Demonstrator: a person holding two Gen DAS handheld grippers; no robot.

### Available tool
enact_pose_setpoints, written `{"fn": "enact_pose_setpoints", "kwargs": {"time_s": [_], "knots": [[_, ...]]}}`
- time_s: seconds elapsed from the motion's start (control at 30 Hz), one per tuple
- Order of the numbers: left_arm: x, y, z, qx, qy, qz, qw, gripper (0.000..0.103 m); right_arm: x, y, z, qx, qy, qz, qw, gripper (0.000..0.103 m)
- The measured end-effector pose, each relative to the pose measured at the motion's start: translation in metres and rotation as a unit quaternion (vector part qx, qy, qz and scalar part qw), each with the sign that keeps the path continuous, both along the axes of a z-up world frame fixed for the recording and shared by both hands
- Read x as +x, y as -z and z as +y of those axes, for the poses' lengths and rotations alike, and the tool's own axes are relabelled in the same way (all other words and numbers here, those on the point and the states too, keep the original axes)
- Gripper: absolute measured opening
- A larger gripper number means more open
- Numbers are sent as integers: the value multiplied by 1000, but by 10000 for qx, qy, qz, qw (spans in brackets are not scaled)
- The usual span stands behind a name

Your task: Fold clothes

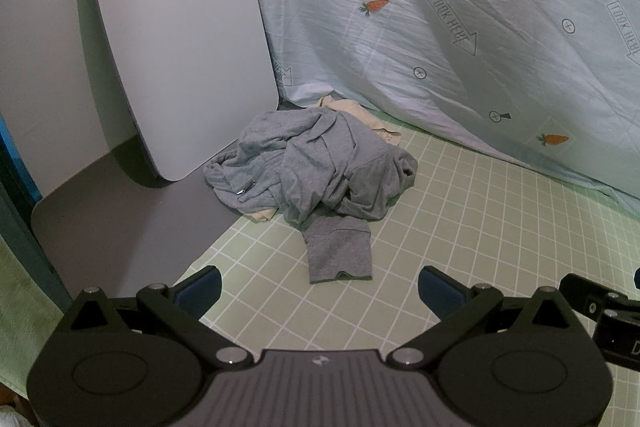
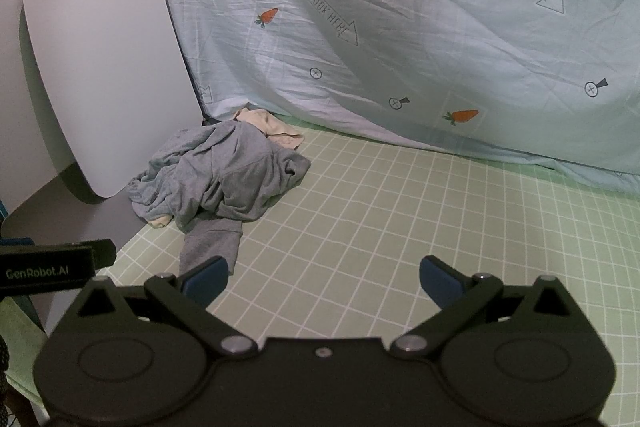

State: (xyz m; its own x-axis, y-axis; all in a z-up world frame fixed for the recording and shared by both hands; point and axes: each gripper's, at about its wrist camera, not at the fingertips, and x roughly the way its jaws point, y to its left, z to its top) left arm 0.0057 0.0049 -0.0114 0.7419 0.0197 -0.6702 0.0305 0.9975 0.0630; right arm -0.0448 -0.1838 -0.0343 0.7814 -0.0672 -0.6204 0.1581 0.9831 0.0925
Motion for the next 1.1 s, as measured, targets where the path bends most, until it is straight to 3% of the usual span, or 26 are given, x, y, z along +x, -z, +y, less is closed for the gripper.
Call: {"fn": "enact_pose_setpoints", "kwargs": {"time_s": [0.67, 0.87, 1.1], "knots": [[9, 6, 1, -142, 20, 261, 9996, 103, 4, 6, -4, -20, -4, 109, 9999, 103], [36, 15, 0, -276, -10, 510, 9983, 103, 20, 10, -14, -107, 101, 105, 9998, 103], [92, 31, 7, -420, -274, 793, 9956, 103, 69, 20, -37, 67, 295, 224, 9993, 103]]}}
